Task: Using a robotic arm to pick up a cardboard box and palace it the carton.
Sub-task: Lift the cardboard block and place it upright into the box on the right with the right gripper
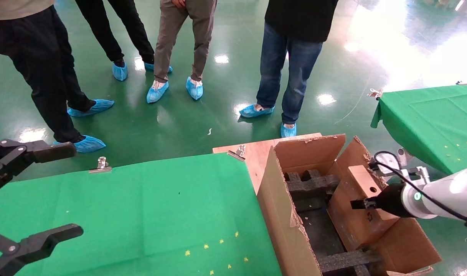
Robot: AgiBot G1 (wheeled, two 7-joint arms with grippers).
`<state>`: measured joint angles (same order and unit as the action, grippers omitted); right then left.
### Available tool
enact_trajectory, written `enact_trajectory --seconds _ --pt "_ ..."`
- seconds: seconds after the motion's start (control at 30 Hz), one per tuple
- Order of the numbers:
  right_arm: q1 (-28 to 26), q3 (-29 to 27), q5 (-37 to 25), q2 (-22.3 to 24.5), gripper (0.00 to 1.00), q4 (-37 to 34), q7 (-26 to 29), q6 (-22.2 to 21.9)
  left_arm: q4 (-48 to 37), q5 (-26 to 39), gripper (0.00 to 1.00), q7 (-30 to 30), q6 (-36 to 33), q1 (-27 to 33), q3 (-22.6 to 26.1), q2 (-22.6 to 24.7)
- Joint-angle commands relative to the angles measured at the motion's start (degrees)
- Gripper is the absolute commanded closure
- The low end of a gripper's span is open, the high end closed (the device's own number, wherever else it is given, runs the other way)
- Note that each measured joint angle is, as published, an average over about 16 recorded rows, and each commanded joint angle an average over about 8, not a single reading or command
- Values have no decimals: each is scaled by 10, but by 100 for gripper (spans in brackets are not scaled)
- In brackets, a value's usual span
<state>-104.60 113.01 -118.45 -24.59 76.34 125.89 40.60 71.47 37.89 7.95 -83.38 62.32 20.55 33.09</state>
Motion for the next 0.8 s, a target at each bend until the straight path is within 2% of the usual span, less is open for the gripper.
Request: enact_trajectory --seconds 0.03,0.37,0.8 --pt "8 2 -8 -5 100 -2 12 -2 0 0 0 0 0 0 0 0" --pt "32 7 20 -35 100 -38 21 1 0 0 0 0 0 0 0 0" --pt "62 9 104 -89 100 -135 -50 -8 0 0 0 0 0 0 0 0"
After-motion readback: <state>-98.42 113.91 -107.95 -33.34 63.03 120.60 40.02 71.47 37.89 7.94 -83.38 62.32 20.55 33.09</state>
